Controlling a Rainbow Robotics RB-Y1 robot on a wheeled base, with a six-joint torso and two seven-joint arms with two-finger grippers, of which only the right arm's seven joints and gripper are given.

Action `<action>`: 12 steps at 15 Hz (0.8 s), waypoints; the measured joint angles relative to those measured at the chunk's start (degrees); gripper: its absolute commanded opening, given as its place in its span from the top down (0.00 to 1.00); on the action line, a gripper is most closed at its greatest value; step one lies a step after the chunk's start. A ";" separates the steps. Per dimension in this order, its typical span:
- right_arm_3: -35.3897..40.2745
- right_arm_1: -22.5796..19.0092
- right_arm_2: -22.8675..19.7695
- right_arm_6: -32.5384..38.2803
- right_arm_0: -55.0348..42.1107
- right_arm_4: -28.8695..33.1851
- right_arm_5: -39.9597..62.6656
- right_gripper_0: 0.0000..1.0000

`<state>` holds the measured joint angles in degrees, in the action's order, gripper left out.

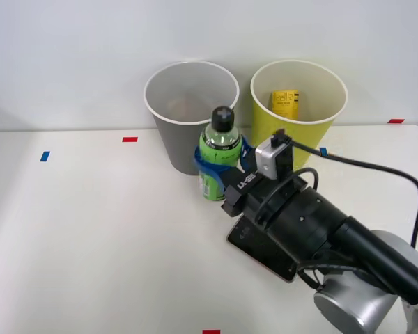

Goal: Put cans in the gray bin, plastic bottles in the light green bin

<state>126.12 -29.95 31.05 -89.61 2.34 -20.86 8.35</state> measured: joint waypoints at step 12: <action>8.55 5.76 -23.45 1.45 9.34 -9.82 21.17 1.00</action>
<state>134.68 -24.20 7.61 -88.16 11.69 -30.68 29.52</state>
